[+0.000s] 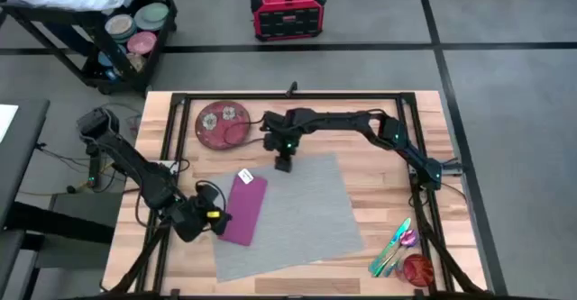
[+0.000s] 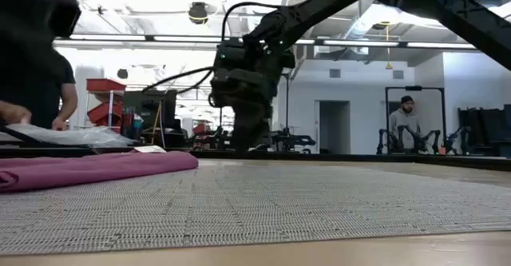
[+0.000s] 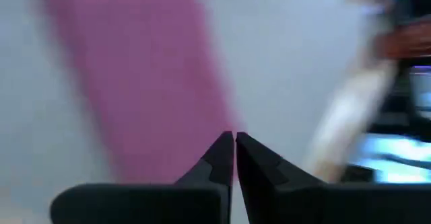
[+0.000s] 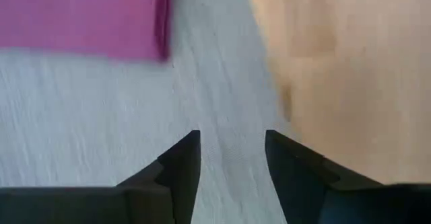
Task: Set table place
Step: Put the pink table napkin on the gray table mat
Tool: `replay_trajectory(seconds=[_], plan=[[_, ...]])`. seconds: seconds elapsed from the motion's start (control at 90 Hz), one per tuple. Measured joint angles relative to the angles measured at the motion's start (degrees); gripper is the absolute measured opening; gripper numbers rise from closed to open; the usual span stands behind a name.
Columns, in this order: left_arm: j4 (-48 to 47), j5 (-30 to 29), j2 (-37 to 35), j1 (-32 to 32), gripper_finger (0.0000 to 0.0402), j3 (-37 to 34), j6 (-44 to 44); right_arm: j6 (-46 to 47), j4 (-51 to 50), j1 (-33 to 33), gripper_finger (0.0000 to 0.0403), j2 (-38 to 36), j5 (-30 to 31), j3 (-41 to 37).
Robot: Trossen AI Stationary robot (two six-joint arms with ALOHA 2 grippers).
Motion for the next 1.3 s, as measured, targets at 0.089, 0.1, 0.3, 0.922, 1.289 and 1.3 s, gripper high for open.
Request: replay_trajectory(seconds=[0.089, 0.1, 0.3, 0.922, 1.289, 1.3], plan=[[-0.6, -0.1, 1.7, 0.9, 0.0000, 0.0, -2.8, -1.2, -0.7, 0.1, 0.0135, 0.0, -0.3, -1.3], [-1.0, -0.2, 2.0, 1.0, 0.0000, 0.0, -3.8, -1.3, -0.7, 0.2, 0.0134, 0.0, -0.4, -1.4], [-20.5, 11.3, 8.6, 1.6, 0.0000, 2.3, -29.4, -4.4, -2.9, 0.5, 0.0130, 0.0, -0.4, -1.9], [-24.5, 16.6, 17.2, 2.7, 0.0034, 13.3, -19.7, -10.3, -4.8, -0.5, 0.0130, 0.0, -4.6, -1.9], [-21.6, 16.6, 17.5, 3.5, 0.0142, 13.3, -20.0, -10.8, -5.5, -0.4, 0.0130, 0.0, -6.1, -1.9], [-22.0, 16.6, 17.5, 3.5, 0.0144, 13.3, -20.3, -10.8, -5.5, -0.4, 0.0130, 0.0, -6.1, -1.9]])
